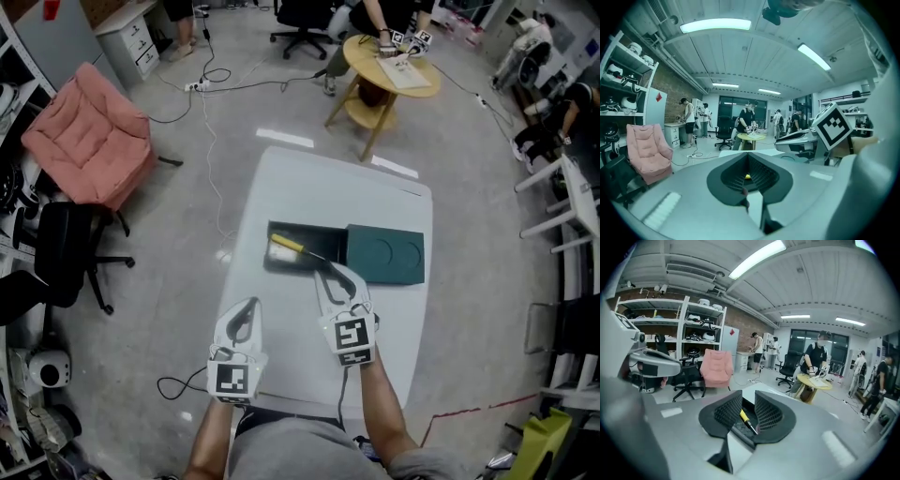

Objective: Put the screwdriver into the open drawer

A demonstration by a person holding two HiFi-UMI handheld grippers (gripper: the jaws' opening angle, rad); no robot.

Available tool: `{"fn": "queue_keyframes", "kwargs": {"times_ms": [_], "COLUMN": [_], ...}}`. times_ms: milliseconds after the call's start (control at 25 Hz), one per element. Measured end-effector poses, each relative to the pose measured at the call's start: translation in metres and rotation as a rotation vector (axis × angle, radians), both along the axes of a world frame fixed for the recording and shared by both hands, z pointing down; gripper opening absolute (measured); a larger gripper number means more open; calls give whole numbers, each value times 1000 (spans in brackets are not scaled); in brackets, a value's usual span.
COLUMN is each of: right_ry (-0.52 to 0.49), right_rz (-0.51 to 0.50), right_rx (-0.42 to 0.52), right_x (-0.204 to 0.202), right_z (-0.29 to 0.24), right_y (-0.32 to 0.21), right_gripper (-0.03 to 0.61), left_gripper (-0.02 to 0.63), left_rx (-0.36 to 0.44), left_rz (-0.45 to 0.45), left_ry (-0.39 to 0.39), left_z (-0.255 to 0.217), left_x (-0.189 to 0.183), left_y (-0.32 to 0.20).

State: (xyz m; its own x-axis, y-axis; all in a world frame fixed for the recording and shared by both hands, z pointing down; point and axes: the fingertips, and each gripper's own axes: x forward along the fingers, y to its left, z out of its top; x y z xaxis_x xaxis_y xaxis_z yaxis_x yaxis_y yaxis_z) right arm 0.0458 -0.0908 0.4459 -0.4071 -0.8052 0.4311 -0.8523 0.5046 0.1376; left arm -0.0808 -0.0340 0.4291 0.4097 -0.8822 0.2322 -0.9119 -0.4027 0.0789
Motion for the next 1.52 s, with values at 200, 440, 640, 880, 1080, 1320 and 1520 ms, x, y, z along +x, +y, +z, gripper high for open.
{"fn": "queue_keyframes", "kwargs": {"times_ms": [200,440,640,880,1080,1320,1520], "right_ry": [-59,-107,-130,-150,-148,-141,-130], "right_rz": [54,102,130,150,158,166,174], "right_rx": [58,85,109,125,126,145,148], "right_x": [14,31,44,58,67,74,77], "right_z": [-24,-36,-40,-41,-36,-39,-39], "right_y": [32,71,102,138,160,177,185], "right_gripper": [64,43,18,9,5,5,3], "left_gripper": [12,12,12,12,12,12,12], "left_rx": [25,62,62,75,87,87,97], "left_rz": [20,29,38,41,36,46,48], "left_ry": [-11,-8,-21,-13,-7,-23,-28], "left_z": [-15,-35,-41,-51,-54,-49,-48], "left_x": [11,20,28,39,45,47,48], "left_y": [17,41,66,91,106,124,130]}}
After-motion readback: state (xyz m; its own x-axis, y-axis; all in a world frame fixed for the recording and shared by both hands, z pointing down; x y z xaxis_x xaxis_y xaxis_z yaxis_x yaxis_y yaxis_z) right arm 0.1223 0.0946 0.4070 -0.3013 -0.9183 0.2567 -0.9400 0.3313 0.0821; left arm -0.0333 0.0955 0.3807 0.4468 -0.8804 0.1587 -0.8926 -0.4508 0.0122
